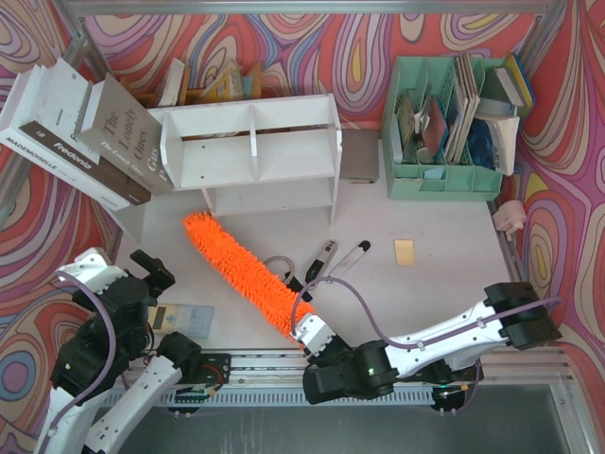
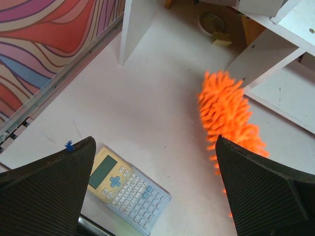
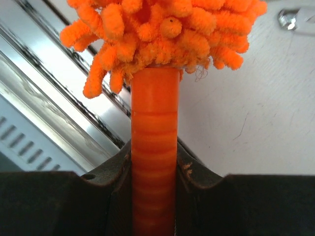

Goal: Dust the bookshelf with a duster

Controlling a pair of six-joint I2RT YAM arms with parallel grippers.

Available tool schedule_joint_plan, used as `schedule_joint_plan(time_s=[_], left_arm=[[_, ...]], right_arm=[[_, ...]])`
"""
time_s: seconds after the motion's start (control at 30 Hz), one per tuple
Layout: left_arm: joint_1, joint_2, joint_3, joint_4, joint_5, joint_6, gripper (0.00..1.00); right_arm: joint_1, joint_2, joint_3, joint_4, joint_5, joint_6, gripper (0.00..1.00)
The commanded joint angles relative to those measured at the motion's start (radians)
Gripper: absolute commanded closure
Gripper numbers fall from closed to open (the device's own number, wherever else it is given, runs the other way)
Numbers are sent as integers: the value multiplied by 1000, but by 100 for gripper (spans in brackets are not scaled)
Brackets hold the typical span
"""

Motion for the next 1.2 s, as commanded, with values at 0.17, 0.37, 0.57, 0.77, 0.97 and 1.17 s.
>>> schedule_joint_plan(time_s=[0.17, 0.37, 0.57, 0.77, 0.97, 1.17], left_arm=[[-5, 1, 0, -9, -22, -3, 2], [-5, -13, 1, -11, -25, -4, 2], [-5, -36, -1, -11, -29, -9, 2], [-5, -13, 3, -13, -20, -7, 2], [-5, -12, 3, -13, -17, -9, 2], [-6, -25, -1, -10, -19, -8, 2]], right_arm=[[-12, 58, -35, 35, -39, 31, 100], [-37, 88, 91, 22, 19, -23, 100], [-75, 164, 192, 69, 15, -24, 100], [-97, 305, 327, 86, -3, -66, 100], [-118, 370, 421, 181, 4, -176, 100], [-157, 429, 514, 220, 4, -233, 100]])
